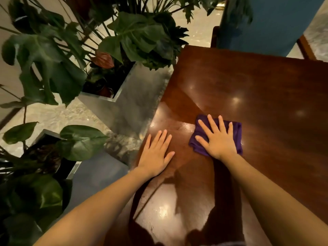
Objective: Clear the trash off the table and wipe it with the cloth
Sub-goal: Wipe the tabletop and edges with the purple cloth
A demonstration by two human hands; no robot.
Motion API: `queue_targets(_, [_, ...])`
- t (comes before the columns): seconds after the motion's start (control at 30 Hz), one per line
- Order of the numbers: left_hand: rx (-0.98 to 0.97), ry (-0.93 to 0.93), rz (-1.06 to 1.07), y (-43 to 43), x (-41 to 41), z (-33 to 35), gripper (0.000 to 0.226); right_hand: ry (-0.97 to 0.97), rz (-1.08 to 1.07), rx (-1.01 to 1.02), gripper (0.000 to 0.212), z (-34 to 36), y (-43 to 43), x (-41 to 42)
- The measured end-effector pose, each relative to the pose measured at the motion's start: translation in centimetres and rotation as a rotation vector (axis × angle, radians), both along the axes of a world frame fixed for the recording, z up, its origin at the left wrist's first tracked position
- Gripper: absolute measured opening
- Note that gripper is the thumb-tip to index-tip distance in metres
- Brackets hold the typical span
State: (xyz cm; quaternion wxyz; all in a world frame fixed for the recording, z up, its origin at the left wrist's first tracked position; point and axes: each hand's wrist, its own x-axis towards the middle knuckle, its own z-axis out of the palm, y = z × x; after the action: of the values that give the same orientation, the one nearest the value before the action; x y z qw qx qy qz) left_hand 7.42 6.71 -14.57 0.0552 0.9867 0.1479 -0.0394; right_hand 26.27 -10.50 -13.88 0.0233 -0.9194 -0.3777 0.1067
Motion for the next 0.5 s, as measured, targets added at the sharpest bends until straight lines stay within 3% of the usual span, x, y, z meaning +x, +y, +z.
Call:
queue_targets(0.3, [-0.007, -0.036, -0.003, -0.3, 0.0, -0.2, 0.065, 0.021, -0.071, -0.001, 0.068, -0.2, 7.8, 6.5])
queue_targets(0.5, [-0.043, -0.024, -0.008, -0.4, 0.0, -0.5, 0.067, -0.005, -0.034, -0.007, 0.066, 0.2, 7.7, 6.0])
